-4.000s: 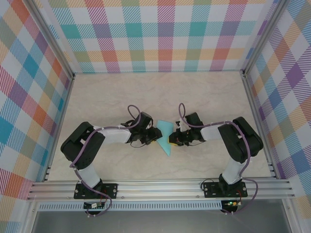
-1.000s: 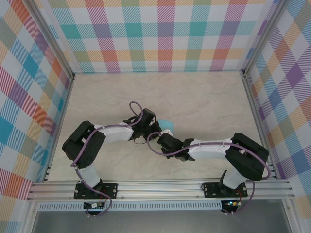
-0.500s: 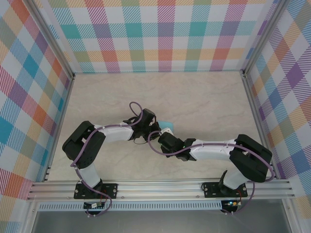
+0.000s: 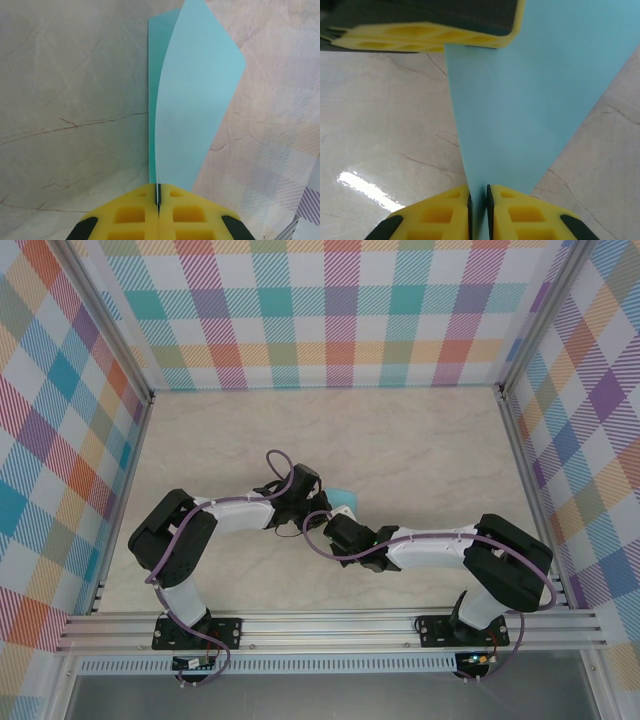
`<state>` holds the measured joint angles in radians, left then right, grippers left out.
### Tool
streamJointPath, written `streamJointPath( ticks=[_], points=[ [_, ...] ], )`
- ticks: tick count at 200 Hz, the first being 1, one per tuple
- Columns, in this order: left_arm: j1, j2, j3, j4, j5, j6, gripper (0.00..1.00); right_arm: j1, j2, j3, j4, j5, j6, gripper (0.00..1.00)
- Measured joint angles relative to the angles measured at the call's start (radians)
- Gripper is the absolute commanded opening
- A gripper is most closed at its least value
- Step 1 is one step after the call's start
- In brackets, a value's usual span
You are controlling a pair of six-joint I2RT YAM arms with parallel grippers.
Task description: Fold a paper plane with a square sheet of paper (pick it up from the middle)
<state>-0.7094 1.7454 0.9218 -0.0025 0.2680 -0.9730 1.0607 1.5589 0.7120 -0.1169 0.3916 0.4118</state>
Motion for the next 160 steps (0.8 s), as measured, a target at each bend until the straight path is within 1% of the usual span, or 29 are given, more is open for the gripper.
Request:
streamJointPath(
  ticks=[12,40,57,78,97,121,160],
  points=[
    [0.000,0.000,0.000,-0.003,0.000,0.000,0.00,0.000,0.000,0.000,0.000,-0.006,0.006,0.24],
    [0.000,0.000,0.005,-0.018,0.000,0.000,0.00,0.000,-0.020,0.000,-0.006,-0.014,0.022,0.27],
    [0.000,0.000,0.006,-0.023,0.000,0.000,0.00,0.000,-0.053,0.000,-0.014,-0.018,0.028,0.27],
    [0.000,0.000,0.006,-0.024,0.000,0.000,0.00,0.000,-0.077,0.000,-0.020,-0.022,0.042,0.24],
    [0.000,0.000,0.006,-0.024,0.000,0.000,0.00,0.000,-0.077,0.000,-0.029,-0.026,0.053,0.23],
    [0.000,0.000,0.006,-0.024,0.000,0.000,0.00,0.000,-0.065,0.000,-0.032,-0.027,0.064,0.26],
    [-0.001,0.000,0.006,-0.024,0.000,0.000,0.00,0.000,-0.048,0.000,-0.036,-0.034,0.067,0.23]
  ],
)
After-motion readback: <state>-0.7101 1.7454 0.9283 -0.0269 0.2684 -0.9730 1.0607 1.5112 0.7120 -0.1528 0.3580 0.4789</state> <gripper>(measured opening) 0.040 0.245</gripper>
